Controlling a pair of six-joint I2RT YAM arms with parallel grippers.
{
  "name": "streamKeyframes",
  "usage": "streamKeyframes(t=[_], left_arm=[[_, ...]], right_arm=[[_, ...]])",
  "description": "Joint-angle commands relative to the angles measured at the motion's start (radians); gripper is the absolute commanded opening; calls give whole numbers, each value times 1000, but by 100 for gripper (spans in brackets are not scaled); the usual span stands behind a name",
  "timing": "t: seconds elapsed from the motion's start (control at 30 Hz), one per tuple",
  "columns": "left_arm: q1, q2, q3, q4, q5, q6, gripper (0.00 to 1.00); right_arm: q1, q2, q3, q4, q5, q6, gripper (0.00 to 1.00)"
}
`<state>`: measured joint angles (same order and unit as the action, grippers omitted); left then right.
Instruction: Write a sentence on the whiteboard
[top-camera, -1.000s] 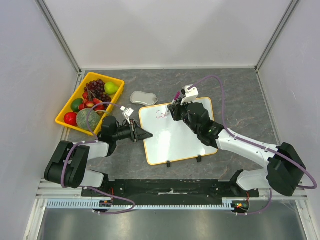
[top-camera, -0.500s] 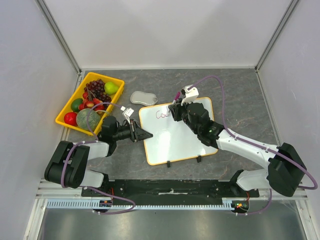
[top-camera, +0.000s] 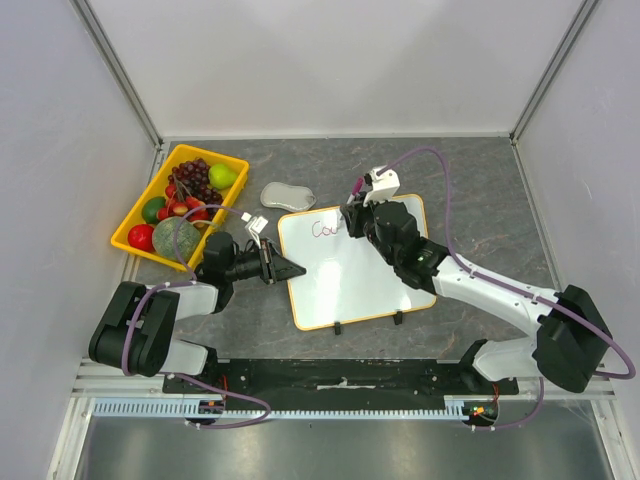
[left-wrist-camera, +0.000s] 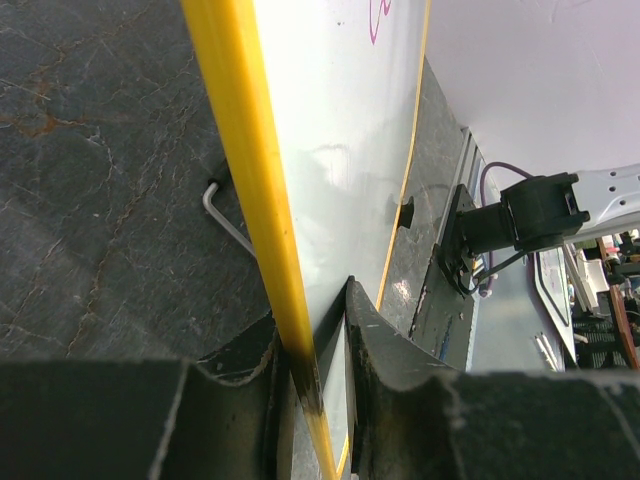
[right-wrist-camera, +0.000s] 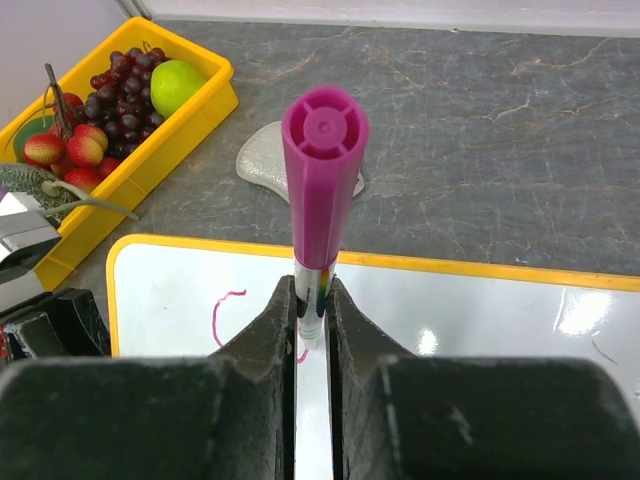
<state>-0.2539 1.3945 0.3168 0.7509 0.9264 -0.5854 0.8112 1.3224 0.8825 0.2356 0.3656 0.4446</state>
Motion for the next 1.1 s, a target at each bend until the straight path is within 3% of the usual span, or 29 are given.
streamKeyframes(t=[0.0,1.07], left_arm=[[-18,12,8,-28,-12,104,2],[-19,14,8,-28,-15,104,2]], right_arm=[[-14,12,52,-13,58,-17,0],[-18,-12,-25,-25,-28,-21,0]])
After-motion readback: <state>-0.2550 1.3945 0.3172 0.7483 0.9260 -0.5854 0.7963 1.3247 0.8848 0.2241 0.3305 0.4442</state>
